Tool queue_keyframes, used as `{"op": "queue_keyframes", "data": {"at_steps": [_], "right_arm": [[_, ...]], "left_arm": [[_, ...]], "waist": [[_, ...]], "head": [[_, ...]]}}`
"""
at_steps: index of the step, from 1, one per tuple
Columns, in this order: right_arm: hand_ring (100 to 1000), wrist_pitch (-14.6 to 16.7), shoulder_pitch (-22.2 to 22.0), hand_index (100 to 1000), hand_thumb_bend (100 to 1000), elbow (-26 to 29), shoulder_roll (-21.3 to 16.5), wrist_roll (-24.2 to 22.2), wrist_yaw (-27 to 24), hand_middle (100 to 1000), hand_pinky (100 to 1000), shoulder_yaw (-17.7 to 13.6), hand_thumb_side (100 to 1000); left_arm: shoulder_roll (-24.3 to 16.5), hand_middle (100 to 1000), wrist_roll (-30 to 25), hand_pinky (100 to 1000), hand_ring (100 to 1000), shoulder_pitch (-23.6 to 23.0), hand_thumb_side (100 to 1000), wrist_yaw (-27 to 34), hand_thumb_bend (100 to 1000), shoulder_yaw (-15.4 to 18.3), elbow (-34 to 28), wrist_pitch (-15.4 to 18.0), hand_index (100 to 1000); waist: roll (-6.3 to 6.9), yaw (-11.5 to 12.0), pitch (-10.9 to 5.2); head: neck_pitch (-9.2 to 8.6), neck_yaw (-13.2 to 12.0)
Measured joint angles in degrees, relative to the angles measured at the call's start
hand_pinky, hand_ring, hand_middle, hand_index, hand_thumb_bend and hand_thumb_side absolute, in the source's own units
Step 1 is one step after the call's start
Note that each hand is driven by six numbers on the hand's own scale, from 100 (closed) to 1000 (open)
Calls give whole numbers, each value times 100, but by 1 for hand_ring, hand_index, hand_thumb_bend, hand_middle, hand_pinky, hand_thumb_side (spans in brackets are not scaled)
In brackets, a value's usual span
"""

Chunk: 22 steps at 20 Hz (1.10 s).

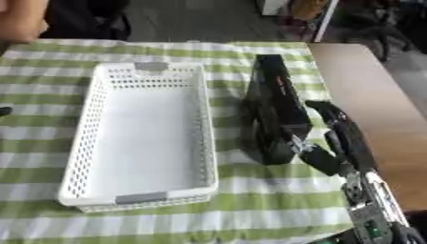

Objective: Pick up objects on the table and place them in the box.

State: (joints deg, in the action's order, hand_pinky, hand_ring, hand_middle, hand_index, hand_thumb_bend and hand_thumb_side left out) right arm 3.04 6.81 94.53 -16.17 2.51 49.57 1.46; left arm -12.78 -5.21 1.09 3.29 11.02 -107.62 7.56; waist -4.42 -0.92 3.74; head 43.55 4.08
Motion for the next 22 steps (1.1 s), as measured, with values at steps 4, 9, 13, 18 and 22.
{"op": "queue_keyframes", "data": {"at_steps": [4, 9, 13, 18, 22], "right_arm": [[848, 2, 0, 896, 655, -32, 0, -1, 2, 799, 919, 0, 984], [849, 19, 0, 896, 656, -43, 0, -18, 5, 800, 920, 0, 981], [850, 41, -1, 896, 657, -85, 0, -40, 9, 801, 921, 2, 976], [851, 74, -3, 897, 659, -182, 0, -77, 58, 802, 921, 19, 970], [850, 89, -3, 897, 683, -235, 2, -92, 97, 801, 920, 35, 961]], "left_arm": [[0, 1000, 0, 782, 1000, 0, 1000, 0, 154, 0, 0, 0, 829], [0, 1000, 0, 782, 1000, 0, 1000, 0, 154, 0, 0, 0, 829], [0, 1000, 0, 782, 1000, 0, 1000, 0, 154, 0, 0, 0, 829], [0, 1000, 0, 782, 1000, 0, 1000, 0, 154, 0, 0, 0, 829], [0, 1000, -1, 782, 1000, 1, 1000, 0, 154, 0, 0, 0, 829]], "waist": [[0, 0, 0], [0, 0, 0], [0, 0, 0], [0, 1, 0], [0, 1, 0]], "head": [[0, 0], [0, 0], [0, 0], [0, 0], [0, 0]]}}
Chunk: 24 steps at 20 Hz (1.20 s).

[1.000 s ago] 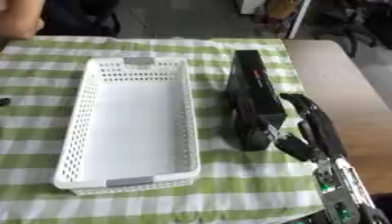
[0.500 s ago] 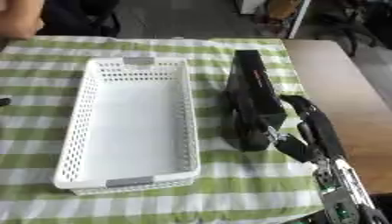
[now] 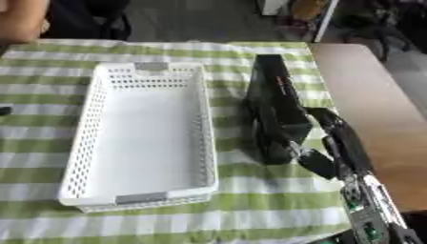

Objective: Pick up objects on the table and place them in the box.

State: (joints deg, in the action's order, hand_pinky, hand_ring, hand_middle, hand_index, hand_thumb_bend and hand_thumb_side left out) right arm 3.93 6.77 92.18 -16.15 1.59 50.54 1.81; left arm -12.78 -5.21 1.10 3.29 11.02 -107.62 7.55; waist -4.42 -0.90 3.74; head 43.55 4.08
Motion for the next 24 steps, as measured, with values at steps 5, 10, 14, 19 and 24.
{"op": "queue_keyframes", "data": {"at_steps": [5, 10, 14, 19, 24], "right_arm": [[849, 14, 11, 897, 657, -49, 63, -20, 39, 800, 919, 4, 970], [848, -3, 65, 897, 656, -82, 160, -38, 108, 800, 919, 1, 972], [847, -17, 88, 897, 655, -112, 228, -31, 163, 799, 918, -4, 976], [845, -43, 169, 896, 652, -119, 352, -11, 211, 797, 916, -12, 982], [841, -94, 188, 895, 650, -145, 447, -2, 264, 795, 915, -46, 986]], "left_arm": [[0, 1000, -1, 782, 1000, 0, 1000, 0, 154, 0, 0, 0, 829], [0, 1000, -2, 782, 1000, 0, 1000, 0, 154, 0, 0, 0, 829], [0, 1000, -2, 783, 1000, 0, 1000, 0, 154, 0, 1, 1, 829], [0, 1000, -3, 783, 1000, 0, 1000, 0, 154, 0, 1, 1, 829], [0, 1000, -3, 782, 1000, 0, 1000, 0, 154, 0, 2, 1, 829]], "waist": [[0, 0, 0], [0, 0, 0], [0, -2, 1], [0, -3, 2], [0, -8, 4]], "head": [[0, 0], [0, 0], [0, 0], [0, 0], [-1, 0]]}}
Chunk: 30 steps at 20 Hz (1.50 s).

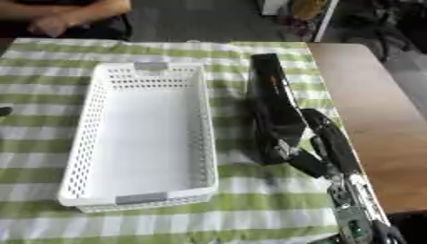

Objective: Pick up objects on the table and place them in the box.

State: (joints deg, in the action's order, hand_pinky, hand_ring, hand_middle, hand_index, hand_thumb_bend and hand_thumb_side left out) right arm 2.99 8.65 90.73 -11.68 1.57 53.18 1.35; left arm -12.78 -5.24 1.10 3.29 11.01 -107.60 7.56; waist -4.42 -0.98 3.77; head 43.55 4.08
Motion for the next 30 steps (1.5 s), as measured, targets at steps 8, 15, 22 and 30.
{"op": "queue_keyframes", "data": {"at_steps": [8, 15, 22, 30], "right_arm": [[838, -123, 24, 894, 648, -45, 280, 65, 161, 794, 912, -104, 983], [833, -212, 110, 892, 646, -173, 466, 112, 327, 791, 908, -187, 978], [819, -337, 255, 884, 639, -332, 669, 222, 452, 781, 893, -301, 973], [664, -474, 335, 812, 615, -436, 773, 527, 456, 677, 658, -363, 932]], "left_arm": [[0, 1000, 0, 782, 1000, 0, 1000, 0, 154, 0, 8, 0, 828], [0, 1000, 0, 782, 1000, 1, 1000, 0, 154, 0, 14, 0, 828], [0, 1000, 0, 782, 1000, 1, 1000, 0, 153, 0, 17, 0, 827], [0, 1000, 0, 782, 1000, 2, 1000, 0, 154, 0, 29, 0, 827]], "waist": [[0, -12, 21], [0, -19, 30], [0, -18, 35], [-2, -9, 51]], "head": [[-6, 0], [-9, 0], [-10, 0], [-52, 0]]}}
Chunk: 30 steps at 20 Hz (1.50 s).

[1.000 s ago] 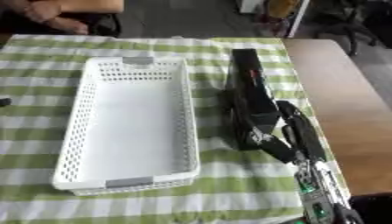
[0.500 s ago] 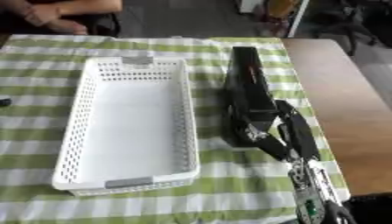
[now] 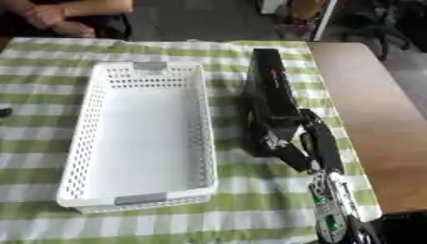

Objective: Pick up objects on the table and place them in the box.

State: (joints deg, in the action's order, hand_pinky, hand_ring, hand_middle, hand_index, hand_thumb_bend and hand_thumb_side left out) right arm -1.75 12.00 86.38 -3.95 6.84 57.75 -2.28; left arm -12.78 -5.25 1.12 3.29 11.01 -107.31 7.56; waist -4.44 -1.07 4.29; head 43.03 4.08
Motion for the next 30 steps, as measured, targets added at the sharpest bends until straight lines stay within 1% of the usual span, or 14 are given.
{"op": "queue_keyframes", "data": {"at_steps": [1, 2, 3, 4, 8, 12, 13, 14, 18, 21, 23, 28, 29, 30], "right_arm": [[623, -18, 4, 787, 607, -7, 1, 70, -11, 639, 621, -13, 920], [605, -37, 19, 773, 603, -22, 1, 144, -21, 619, 603, -18, 913], [605, -54, 32, 773, 603, -32, 3, 220, -42, 619, 603, -18, 913], [559, -70, 40, 745, 595, -38, 16, 295, -68, 581, 557, -18, 897], [482, -133, 41, 688, 582, -73, 46, 597, -184, 513, 459, -34, 860], [430, -187, 42, 655, 572, -103, 47, 924, -318, 474, 393, -55, 815], [433, -195, 42, 656, 572, -105, 47, 998, -348, 476, 396, -55, 818], [407, -202, 42, 638, 568, -111, 47, 1063, -377, 456, 365, -55, 781], [405, -206, 42, 631, 566, -156, 48, 1254, -510, 445, 363, -55, 768], [406, -194, 42, 627, 565, -174, 48, 1326, -579, 440, 364, -55, 765], [397, -183, 42, 619, 562, -175, 48, 1362, -618, 431, 354, -55, 747], [358, -156, 42, 586, 549, -179, 48, 1414, -674, 395, 308, -56, 628], [353, -159, 42, 580, 534, -179, 48, 1422, -683, 390, 301, -56, 613], [341, -163, 42, 568, 477, -179, 49, 1429, -700, 377, 288, -57, 583]], "left_arm": [[0, 1000, 0, 782, 1000, 0, 1000, 0, 154, 0, 0, 0, 827], [0, 1000, 0, 782, 1000, 0, 1000, 0, 154, 0, 0, 0, 827], [0, 1000, 0, 782, 1000, 1, 1000, 0, 154, 0, 0, 0, 827], [0, 1000, 0, 782, 1000, 1, 1000, 0, 153, 0, 0, 0, 827], [0, 1000, 0, 782, 1000, 4, 1000, 0, 153, 0, 0, 0, 827], [0, 1000, -1, 782, 1000, 7, 1000, 1, 153, 0, 0, 0, 827], [0, 1000, -1, 782, 1000, 8, 1000, 1, 153, 0, 1, 0, 827], [0, 1000, -1, 782, 1000, 8, 1000, 1, 154, 0, 1, 0, 827], [0, 1000, -2, 782, 1000, 8, 1000, 3, 154, 0, 1, 1, 827], [0, 1000, -2, 782, 1000, 9, 1000, 4, 154, 0, 1, 1, 827], [1, 1000, -2, 782, 1000, 9, 1000, 4, 154, 0, 1, 1, 827], [1, 1000, -2, 781, 1000, 10, 1000, 4, 153, 0, 2, 1, 827], [1, 1000, -2, 781, 1000, 10, 1000, 4, 153, 0, 2, 1, 827], [1, 1000, -2, 781, 1000, 10, 1000, 4, 153, 0, 2, 1, 827]], "waist": [[0, 0, 2], [0, 0, 3], [0, 3, 7], [0, 4, 11], [0, 7, 14], [2, 7, 14], [2, 7, 14], [2, 8, 14], [3, 11, 14], [3, 11, 14], [3, 11, 14], [3, 12, 14], [3, 12, 14], [3, 12, 14]], "head": [[0, 0], [-1, 0], [-2, 0], [-4, 0], [-9, -1], [-50, -1], [-51, -1], [-51, -1], [-51, -2], [-52, -2], [-52, -2], [-54, -2], [-54, -2], [-55, -2]]}}
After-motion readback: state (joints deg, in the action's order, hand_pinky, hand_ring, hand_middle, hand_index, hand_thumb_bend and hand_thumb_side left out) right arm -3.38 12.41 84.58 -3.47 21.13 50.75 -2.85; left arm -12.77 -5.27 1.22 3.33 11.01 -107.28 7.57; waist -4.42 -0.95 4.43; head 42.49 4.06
